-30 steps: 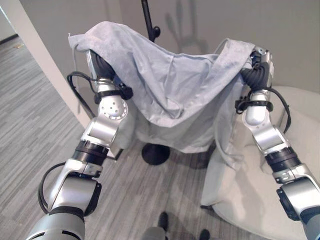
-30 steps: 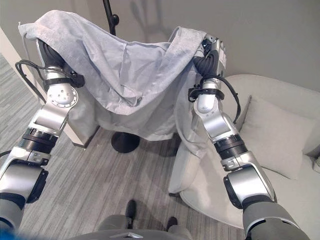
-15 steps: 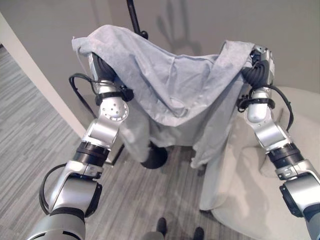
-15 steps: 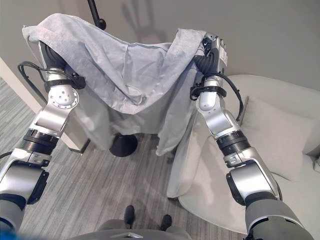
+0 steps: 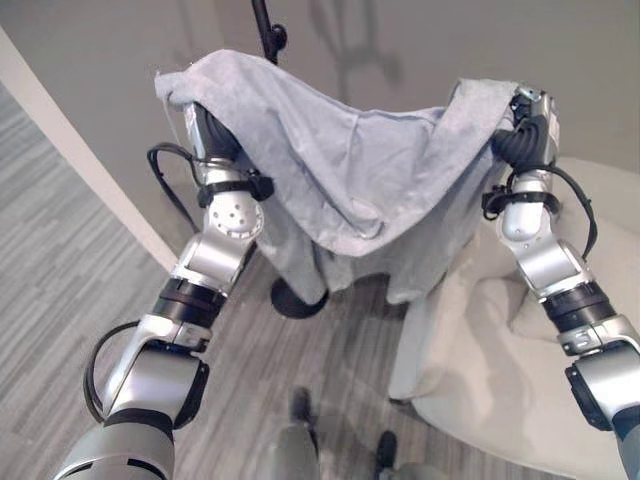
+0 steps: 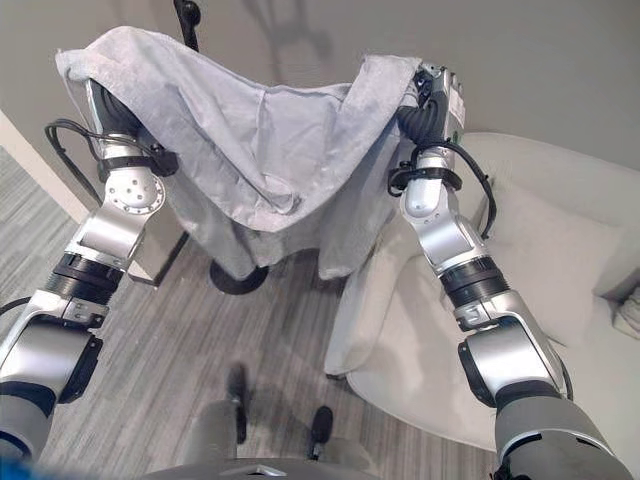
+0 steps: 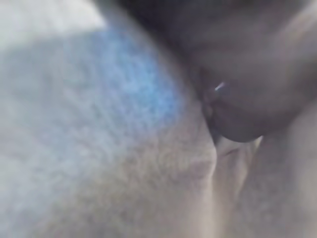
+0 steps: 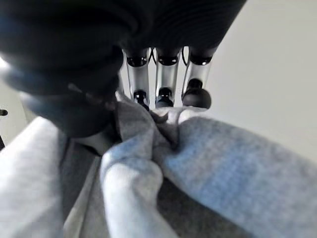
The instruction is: Hang the clothes on the sofa on the clothes rack.
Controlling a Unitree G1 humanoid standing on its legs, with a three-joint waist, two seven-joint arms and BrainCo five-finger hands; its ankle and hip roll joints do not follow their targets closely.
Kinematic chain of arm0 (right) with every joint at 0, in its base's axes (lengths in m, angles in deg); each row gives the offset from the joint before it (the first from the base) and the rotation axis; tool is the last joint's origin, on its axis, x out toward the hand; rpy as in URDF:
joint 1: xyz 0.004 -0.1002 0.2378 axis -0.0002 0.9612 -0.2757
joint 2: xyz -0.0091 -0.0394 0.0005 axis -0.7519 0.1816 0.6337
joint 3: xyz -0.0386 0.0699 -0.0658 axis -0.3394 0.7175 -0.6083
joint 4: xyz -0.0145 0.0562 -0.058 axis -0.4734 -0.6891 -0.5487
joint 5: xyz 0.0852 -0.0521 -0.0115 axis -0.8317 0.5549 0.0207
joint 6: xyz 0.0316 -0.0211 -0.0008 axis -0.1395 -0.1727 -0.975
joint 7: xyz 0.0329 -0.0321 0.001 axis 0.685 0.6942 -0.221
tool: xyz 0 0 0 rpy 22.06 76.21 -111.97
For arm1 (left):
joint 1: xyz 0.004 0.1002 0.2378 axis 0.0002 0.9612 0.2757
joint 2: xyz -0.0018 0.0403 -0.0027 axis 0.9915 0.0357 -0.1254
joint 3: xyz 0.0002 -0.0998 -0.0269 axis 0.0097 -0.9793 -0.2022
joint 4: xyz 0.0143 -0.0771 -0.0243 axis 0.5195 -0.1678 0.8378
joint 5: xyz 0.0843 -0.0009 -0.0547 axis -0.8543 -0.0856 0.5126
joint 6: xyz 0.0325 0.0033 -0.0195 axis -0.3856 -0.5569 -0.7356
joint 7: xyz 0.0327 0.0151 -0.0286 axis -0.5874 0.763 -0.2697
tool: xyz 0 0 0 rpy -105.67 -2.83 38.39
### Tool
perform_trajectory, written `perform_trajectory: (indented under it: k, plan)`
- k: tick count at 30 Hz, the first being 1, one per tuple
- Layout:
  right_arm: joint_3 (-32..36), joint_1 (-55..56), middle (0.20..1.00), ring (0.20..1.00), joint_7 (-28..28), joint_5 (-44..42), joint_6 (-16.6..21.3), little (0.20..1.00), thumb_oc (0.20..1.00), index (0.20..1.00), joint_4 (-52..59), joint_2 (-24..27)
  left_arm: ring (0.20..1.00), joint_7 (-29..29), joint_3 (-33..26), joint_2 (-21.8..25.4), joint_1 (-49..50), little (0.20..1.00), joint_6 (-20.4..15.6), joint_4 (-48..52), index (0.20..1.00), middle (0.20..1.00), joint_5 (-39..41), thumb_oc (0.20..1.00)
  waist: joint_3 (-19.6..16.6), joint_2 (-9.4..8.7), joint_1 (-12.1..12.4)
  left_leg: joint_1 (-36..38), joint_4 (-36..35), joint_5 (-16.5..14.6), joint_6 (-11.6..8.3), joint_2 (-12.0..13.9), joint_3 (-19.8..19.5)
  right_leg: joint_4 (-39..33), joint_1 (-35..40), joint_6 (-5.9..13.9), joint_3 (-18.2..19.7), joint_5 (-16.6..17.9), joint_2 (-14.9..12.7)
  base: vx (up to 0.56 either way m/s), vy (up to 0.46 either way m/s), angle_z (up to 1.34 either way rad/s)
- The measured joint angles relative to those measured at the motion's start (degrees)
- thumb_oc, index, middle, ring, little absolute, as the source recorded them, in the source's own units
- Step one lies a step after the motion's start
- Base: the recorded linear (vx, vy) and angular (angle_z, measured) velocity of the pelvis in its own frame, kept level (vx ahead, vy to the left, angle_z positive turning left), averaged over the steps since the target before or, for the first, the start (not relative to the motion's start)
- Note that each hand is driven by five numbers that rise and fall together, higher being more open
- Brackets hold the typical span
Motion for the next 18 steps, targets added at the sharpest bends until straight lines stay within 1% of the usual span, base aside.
perform_trajectory:
  k: [1, 2, 3, 4, 5, 7, 9, 10, 11, 12, 13, 15, 16, 17, 18]
  plan:
    - [-0.02, 0.05, 0.2, 0.2, 0.01, 0.03, 0.02, 0.2, 0.2, 0.2, 0.19, 0.4, 0.2, -0.01, -0.03, -0.11, 0.09, 0.2, -0.04, 0.03, 0.2, 0.2, -0.01, 0.2, -0.56, 1.09, 0.12, 1.17, 0.76, -0.16, -0.09, -0.24, -1.39, 0.18, 0.86, 1.45, 0.32, -0.52, -0.34, 0.06, 0.207, -0.14]
    - [0.78, 0.16, 0.2, 0.2, 0.24, 0.13, 0.08, 0.2, 0.2, 0.2, 0.7, 0.76, 0.2, -0.03, -0.19, -0.4, -0.26, 0.2, -0.32, 0.27, 0.2, 0.2, -0.12, 0.2, -1.01, 1.48, -0.23, 2.0, 1.16, 3.76, -0.1, -1.96, -2.48, 0.36, 1.47, 2.92, 0.51, -0.83, -2.65, 0.22, 0.562, -0.37]
    - [0.93, 0.25, 0.2, 0.2, 0.2, 0.22, 0.17, 0.2, 0.2, 0.2, 1.12, 0.64, 0.2, -0.06, -0.31, -0.34, -0.2, 0.2, -0.36, 0.37, 0.2, 0.2, -0.29, 0.2, -1.48, 0.37, 0.55, 1.89, 2.56, 7.57, 3.09, -6.08, -2.2, 0.49, 1.64, 3.62, 1.49, -0.49, -6.07, 0.21, 0.443, -0.28]
    - [1.05, 0.45, 0.2, 0.2, 0.1, 0.25, 0.09, 0.2, 0.2, 0.2, 1.42, 0.44, 0.2, -0.05, -0.4, -0.18, -0.13, 0.2, -0.36, 0.39, 0.2, 0.2, -0.32, 0.2, -1.61, -0.37, 0.97, 1.64, 3.01, 7.72, 4.41, -7.41, -1.61, 1.47, 1.36, 3.56, 0.63, 0.38, -7.4, 0.25, 0.548, -0.17]
    - [1.07, 0.53, 0.2, 0.2, 0.11, 0.25, -0.05, 0.2, 0.2, 0.2, 1.66, -0.15, 0.2, -0.08, -0.52, 0.11, 0.07, 0.2, -0.25, 0.3, 0.2, 0.2, -0.32, 0.2, -1.64, -0.78, 0.93, 1.88, 2.96, 7.15, 5.31, -8.38, -0.76, 2.84, 0.92, 3.24, 0.06, 1.01, -8.63, 0.13, 0.291, 0.11]
    - [1.07, 0.53, 0.2, 0.2, 0.05, 0.25, -0.33, 0.2, 0.2, 0.2, 1.98, -1.28, 0.2, -0.09, -0.51, 0.63, -0.23, 0.2, -0.14, 0.32, 0.2, 0.2, -0.32, 0.2, -1.94, -1.46, 1.54, 2.81, 2.45, 6.43, 6.44, -9.8, -0.4, 4.15, 0.44, 3.63, 0.45, 3.56, -9.99, 0.1, 0.265, 0.1]
    - [1.2, 0.56, 0.2, 0.2, -0.06, 0.36, -0.54, 0.2, 0.2, 0.2, 2.19, -2.0, 0.2, -0.04, -0.53, 1.31, -0.52, 0.2, -0.12, 0.32, 0.2, 0.2, -0.32, 0.2, -2.22, -2.25, 2.21, 3.92, 2.02, 6.25, 8.12, -10.76, -0.12, 5.16, 0.26, 4.77, 0.6, 5.34, -10.62, 0.09, 0.275, 0.07]
    - [1.53, 0.7, 0.2, 0.2, -0.11, 0.37, -0.72, 0.2, 0.2, 0.2, 2.7, -3.0, 0.2, 0.08, -0.48, 1.89, -0.33, 0.2, -0.06, 0.22, 0.2, 0.2, -0.32, 0.2, -2.24, -2.37, 2.62, 4.43, 2.43, 5.66, 8.8, -10.94, 0.05, 6.59, 0.27, 7.01, 0.66, 6.67, -11.11, 0.07, 0.2, 0.07]
    - [1.45, 0.81, 0.2, 0.2, -0.11, 0.4, -0.84, 0.2, 0.2, 0.2, 2.78, -3.92, 0.2, -0.03, -0.51, 2.08, -0.39, 0.2, 0.05, -0.05, 0.2, 0.2, -0.32, 0.2, -2.38, -2.64, 2.73, 5.77, 1.58, 5.41, 9.31, -11.19, -0.22, 8.2, 0.09, 6.9, 0.57, 6.72, -11.53, 0.16, 0.396, 0.02]
    - [1.44, 0.69, 0.2, 0.2, -0.21, 0.41, -1.41, 0.2, 0.2, 0.2, 2.86, -4.75, 0.2, -0.05, -0.42, 2.35, -0.42, 0.2, 0.06, 0.02, 0.2, 0.2, -0.33, 0.2, -3.19, -3.86, 3.69, 7.19, 0.79, 4.87, 10.38, -12.38, 0.57, 8.79, 0.42, 7.09, 0.62, 8.03, -12.64, 0.15, 0.354, -0.01]
    - [1.45, 0.66, 0.2, 0.2, -0.22, 0.43, -1.63, 0.2, 0.2, 0.2, 3.16, -5.05, 0.2, -0.05, -0.42, 2.71, -0.42, 0.2, 0.06, 0.05, 0.2, 0.2, -0.33, 0.2, -3.47, -4.28, 3.88, 7.59, 0.66, 4.65, 10.71, -12.94, 0.85, 9.07, 0.5, 7.25, 0.5, 8.45, -13.19, 0.16, 0.333, -0.06]
    - [1.48, 0.8, 0.2, 0.2, -0.25, 0.48, -1.89, 0.2, 0.2, 0.2, 3.64, -6.12, 0.2, -0.06, -0.48, 3.66, -0.42, 0.2, 0.08, 0.34, 0.2, 0.2, -0.33, 0.2, -3.5, -4.26, 3.88, 9.26, -0.36, 4.5, 11.43, -13.26, 0.94, 11.2, 0.15, 7.17, 0.23, 9.9, -13.75, 0.11, 0.155, -0.04]
    - [1.48, 1.66, 0.2, 0.2, -0.29, 0.49, -1.92, 0.2, 0.2, 0.2, 3.5, -6.56, 0.2, -0.06, -0.45, 3.64, -0.38, 0.2, 0.07, 0.48, 0.2, 0.2, -0.34, 0.2, -3.53, -4.15, 3.94, 11.1, -1.07, 3.88, 12.29, -12.91, 0.86, 13.03, -0.75, 9.24, 0.04, 6.82, -13.68, 0.13, 0.119, -0.04]
    - [1.56, 1.94, 0.2, 0.2, -0.29, 0.55, -1.88, 0.2, 0.2, 0.2, 3.54, -6.6, 0.2, -0.03, -0.61, 3.49, -0.17, 0.2, 0.07, 0.5, 0.2, 0.2, -0.33, 0.2, -3.5, -4.02, 3.91, 11.52, -1.34, 3.4, 12.89, -12.75, 0.29, 13.16, -1.56, 9.8, 0.93, 4.1, -12.28, 0.16, 0.13, -0.04]
    - [1.55, 2.24, 0.2, 0.2, -0.34, 0.58, -1.91, 0.2, 0.2, 0.2, 3.48, -6.6, 0.2, -0.07, -0.6, 3.35, 0.07, 0.2, 0.09, 0.49, 0.2, 0.2, -0.33, 0.2, -3.43, -3.92, 3.84, 12.65, -2.59, 3.54, 13.31, -12.56, 0.16, 13.22, -2.51, 9.33, 2.04, 1.81, -10.81, 0.08, 0.022, -0.01]
